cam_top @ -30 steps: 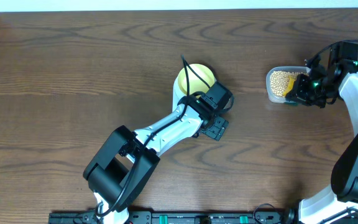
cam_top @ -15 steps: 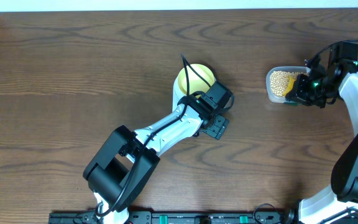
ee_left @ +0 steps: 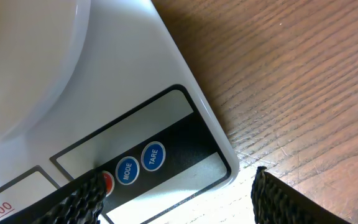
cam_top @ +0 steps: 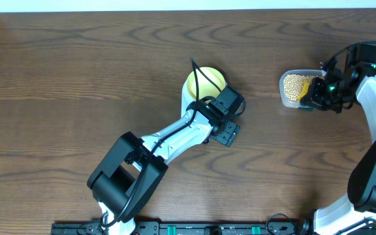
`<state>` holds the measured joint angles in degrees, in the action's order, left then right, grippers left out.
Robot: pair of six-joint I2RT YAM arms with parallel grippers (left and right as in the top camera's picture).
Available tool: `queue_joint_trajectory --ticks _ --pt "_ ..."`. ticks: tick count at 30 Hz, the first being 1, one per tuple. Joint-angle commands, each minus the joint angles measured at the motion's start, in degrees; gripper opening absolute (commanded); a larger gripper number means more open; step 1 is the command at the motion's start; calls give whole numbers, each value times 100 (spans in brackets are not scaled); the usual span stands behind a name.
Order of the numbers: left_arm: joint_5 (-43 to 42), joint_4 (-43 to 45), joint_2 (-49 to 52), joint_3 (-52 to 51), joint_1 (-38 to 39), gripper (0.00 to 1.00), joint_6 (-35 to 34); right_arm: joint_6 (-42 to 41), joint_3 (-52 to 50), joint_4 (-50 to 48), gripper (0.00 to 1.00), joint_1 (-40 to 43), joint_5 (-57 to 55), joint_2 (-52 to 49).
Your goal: Scoop item into bowl and weigh 50g on scale
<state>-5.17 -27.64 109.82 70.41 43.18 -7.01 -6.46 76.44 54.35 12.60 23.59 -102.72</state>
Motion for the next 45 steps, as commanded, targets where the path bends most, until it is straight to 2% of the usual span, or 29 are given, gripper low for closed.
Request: queue_joint_trajectory --ticks 1,9,12,21,30,34,45 --pt "7 -68 17 -114 -9 78 92 79 157 -11 1 22 184 28" --pt "20 -179 -699 -44 -9 78 70 81 157 -15 1 22 181 28" --pt "229 -376 -1027 -42 -13 78 -151 101 157 -15 1 22 177 28" --pt "588 -1849 -2124 -42 -63 78 -531 98 157 -33 1 22 142 28" --pt "634 -3150 -2238 -44 -214 78 -566 98 157 -105 1 22 144 28" --pt "938 -3294 -2238 -42 -214 78 -881 98 157 -98 1 22 144 28" --pt "1016 -3298 -2461 175 -214 78 -962 98 157 -96 1 22 142 28"
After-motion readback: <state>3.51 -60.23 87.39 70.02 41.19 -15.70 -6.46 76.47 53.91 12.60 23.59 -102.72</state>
